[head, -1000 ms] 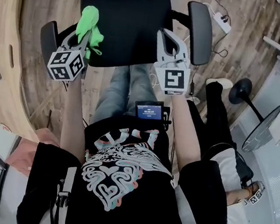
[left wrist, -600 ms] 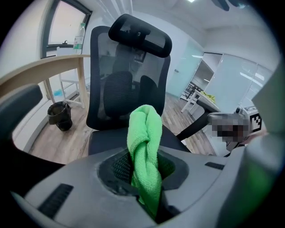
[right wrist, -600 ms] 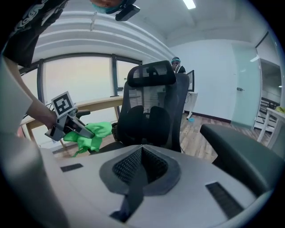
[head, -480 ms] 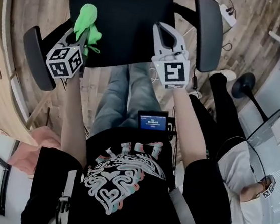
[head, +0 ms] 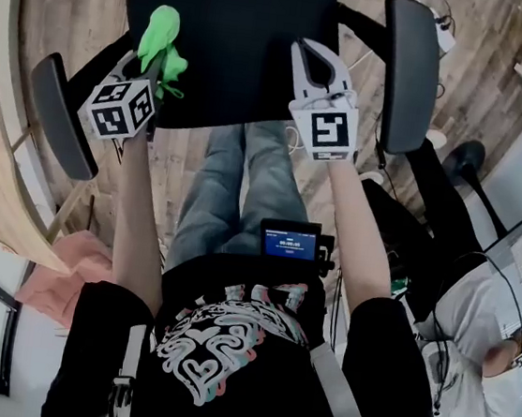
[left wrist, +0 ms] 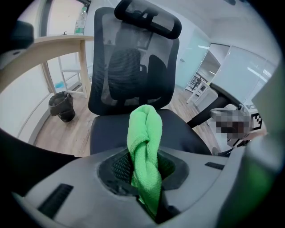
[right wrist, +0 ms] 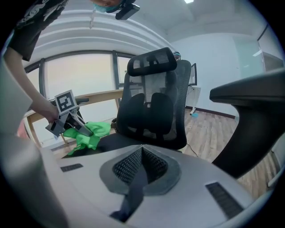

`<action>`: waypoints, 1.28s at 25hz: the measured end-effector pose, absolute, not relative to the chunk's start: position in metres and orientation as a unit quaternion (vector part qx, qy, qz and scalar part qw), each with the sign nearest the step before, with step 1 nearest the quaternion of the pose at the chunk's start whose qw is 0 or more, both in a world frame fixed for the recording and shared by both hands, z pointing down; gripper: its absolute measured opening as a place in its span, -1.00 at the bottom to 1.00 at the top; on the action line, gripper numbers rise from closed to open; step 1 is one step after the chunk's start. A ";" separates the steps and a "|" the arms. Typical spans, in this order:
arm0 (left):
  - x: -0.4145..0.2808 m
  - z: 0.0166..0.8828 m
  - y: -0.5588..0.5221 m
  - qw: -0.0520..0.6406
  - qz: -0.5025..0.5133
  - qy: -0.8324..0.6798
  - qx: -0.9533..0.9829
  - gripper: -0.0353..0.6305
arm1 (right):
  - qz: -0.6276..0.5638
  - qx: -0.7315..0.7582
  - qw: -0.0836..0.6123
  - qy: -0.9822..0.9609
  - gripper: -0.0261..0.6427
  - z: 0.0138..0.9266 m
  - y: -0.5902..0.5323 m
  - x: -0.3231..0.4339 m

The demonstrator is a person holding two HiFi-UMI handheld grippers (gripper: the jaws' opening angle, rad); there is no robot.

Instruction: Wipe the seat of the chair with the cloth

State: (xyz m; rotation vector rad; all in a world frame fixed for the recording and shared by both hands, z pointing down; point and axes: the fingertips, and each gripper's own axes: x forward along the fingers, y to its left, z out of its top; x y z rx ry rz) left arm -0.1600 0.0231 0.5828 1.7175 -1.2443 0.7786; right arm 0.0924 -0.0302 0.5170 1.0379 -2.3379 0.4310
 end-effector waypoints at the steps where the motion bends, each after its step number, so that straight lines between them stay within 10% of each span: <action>1: -0.162 0.588 0.024 0.429 0.317 -0.497 0.684 -0.67 | 0.161 0.384 0.273 -0.867 -0.92 0.521 -0.030 0.092; 32: -0.176 0.689 0.038 0.464 0.384 -0.479 0.638 -0.68 | 0.172 0.341 0.301 -0.874 -0.92 0.574 -0.021 0.079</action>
